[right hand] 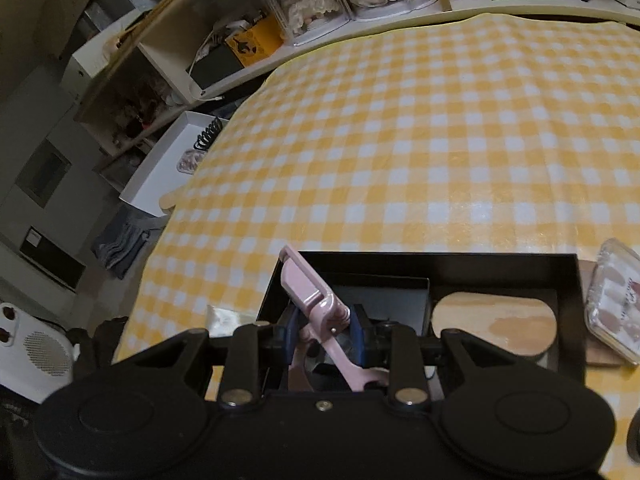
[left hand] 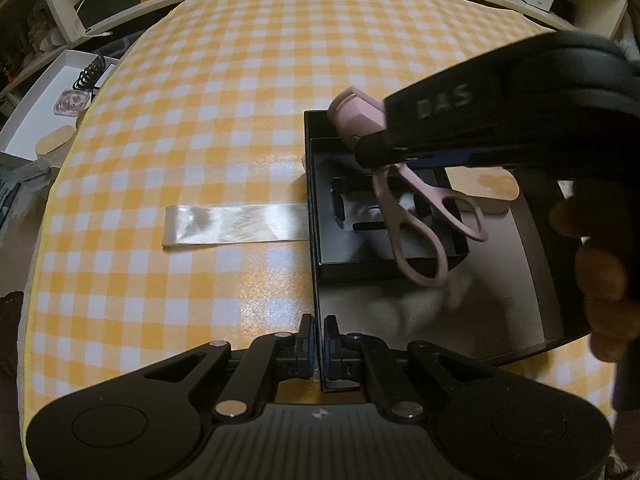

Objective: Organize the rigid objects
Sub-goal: 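Place the pink eyelash curler onto the black insert box with the right tool, then move the right tool to the beige KINYO earbud case and grasp it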

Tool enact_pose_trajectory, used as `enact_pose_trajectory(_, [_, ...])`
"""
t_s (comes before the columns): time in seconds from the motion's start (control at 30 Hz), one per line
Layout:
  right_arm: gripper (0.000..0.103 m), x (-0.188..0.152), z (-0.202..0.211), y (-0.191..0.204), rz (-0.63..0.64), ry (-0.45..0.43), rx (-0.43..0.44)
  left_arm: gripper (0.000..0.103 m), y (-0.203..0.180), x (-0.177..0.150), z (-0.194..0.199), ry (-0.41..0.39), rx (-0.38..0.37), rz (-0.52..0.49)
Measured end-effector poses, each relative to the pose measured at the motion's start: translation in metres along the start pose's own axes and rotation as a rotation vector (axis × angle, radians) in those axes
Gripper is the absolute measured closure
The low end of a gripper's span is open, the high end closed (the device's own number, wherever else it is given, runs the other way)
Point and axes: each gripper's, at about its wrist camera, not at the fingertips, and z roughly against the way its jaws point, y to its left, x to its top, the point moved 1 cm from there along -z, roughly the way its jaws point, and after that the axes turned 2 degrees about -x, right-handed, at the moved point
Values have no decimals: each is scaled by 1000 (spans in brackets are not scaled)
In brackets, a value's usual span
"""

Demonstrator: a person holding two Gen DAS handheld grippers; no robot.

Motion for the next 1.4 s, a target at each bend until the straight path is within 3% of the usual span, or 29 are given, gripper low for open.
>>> enact_pose_trajectory(0.1, [71,1,-4,0,3,-8,-13,98,0,1,-1,0,4,-5])
enact_pose_trajectory(0.2, [52,1,-2,-4,-11,-11,8,99,-2,-1,-1,1,6,-5])
enact_pose_trajectory(0.4, [49,1,16,-15,-26,-2,25,99,-3,-1,-1,1,7,-6])
enact_pose_trajectory(0.9, [4,-5,68,-30,18,-13,-4,99,-3,-1,-4,13,11,-3])
enact_pose_trajectory(1.17, [0,-10,104,-38,82,-55,-17,99,-4,-2,-3,13,13,-4])
enact_pose_trajectory(1.4, [0,-11,141,-45,144,-148,-50,99,-4,-4,-3,10,13,0])
